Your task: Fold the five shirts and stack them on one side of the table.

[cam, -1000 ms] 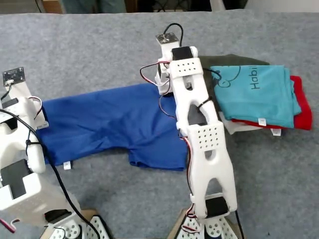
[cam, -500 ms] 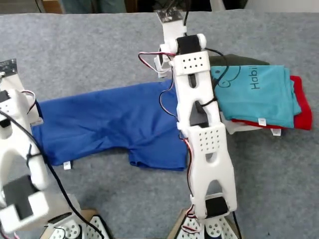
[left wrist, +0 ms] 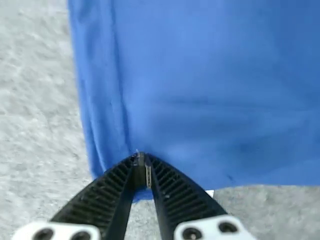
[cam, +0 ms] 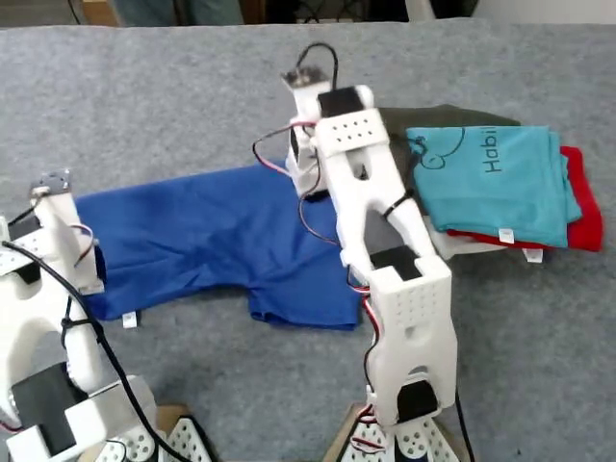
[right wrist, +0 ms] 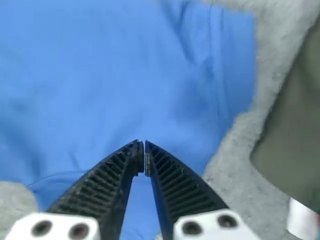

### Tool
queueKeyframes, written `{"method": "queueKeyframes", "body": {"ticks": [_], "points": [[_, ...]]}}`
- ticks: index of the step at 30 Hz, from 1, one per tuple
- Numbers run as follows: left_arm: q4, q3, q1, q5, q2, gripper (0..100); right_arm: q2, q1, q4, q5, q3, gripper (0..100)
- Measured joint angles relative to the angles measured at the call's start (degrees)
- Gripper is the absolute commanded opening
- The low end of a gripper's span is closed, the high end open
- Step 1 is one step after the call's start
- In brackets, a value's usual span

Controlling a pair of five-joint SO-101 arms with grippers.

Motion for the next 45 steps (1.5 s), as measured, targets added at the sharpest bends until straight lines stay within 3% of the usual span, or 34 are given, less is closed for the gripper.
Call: {"method": "queueKeyframes", "body": {"ticks": [7,14,22,28,34,39,45], "points": [[-1.5,0.4,-4.8,-4.1,0.0,3,0.0,3.6,-13.0,0.0,15.6,1.5],[-2.3,2.4,-7.2,-9.5,0.0,3,-0.5,5.0,-15.8,0.0,18.2,1.5],[1.1,-6.2,-7.2,-9.3,0.0,3,-3.3,5.1,-6.6,0.0,13.9,1.5],[3.5,-17.5,-6.1,-1.8,1.0,3,-7.7,5.1,-0.8,0.0,8.4,1.5],[-0.8,-22.7,-0.4,0.4,12.9,3,-7.8,5.1,-2.4,0.0,10.5,1.5],[-6.7,-29.0,-0.4,0.9,27.2,3,-4.8,6.7,-7.9,0.0,16.0,1.5],[-7.7,-37.2,-2.1,1.1,37.8,3,-2.7,7.8,-11.1,0.0,17.6,1.5]]}}
